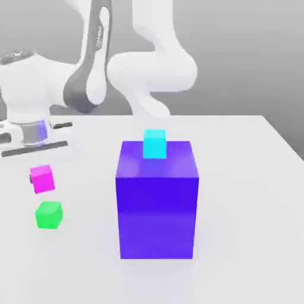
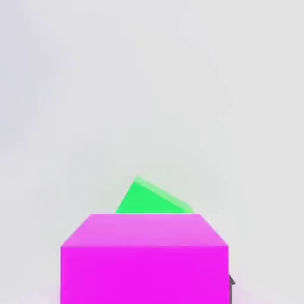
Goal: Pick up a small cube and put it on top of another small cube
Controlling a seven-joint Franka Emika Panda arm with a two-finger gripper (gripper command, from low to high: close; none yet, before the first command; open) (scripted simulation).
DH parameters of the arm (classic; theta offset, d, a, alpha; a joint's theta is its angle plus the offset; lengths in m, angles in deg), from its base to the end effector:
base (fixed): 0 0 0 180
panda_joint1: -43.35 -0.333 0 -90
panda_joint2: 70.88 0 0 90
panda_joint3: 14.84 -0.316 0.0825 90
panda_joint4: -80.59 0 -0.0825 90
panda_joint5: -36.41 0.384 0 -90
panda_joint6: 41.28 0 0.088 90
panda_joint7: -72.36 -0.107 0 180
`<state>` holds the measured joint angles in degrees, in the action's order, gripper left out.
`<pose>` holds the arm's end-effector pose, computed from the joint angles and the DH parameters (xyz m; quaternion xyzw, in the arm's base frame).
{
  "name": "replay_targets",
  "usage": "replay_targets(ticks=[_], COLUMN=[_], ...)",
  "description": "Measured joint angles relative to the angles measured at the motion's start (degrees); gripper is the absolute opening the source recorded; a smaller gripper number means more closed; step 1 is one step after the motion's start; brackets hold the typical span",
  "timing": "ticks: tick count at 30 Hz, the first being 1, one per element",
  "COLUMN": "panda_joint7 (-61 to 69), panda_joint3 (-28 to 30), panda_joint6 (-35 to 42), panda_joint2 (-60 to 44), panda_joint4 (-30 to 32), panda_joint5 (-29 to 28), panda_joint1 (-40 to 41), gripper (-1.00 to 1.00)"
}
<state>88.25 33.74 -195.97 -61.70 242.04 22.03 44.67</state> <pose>0.2552 -0.2679 0.2347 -0.9839 0.1788 -0.0046 0.0050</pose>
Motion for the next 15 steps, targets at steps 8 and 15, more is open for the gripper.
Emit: replay_targets(ticks=[8,15], panda_joint7=[6.9,15.5], panda_joint3=[1.9,0.9], panda_joint6=[-4.2,-7.2], panda_joint2=[-5.2,-10.4], panda_joint4=[0.1,-0.1], panda_joint5=[10.0,22.2], panda_joint1=[-4.1,-6.3], gripper=[-1.0,-1.0])
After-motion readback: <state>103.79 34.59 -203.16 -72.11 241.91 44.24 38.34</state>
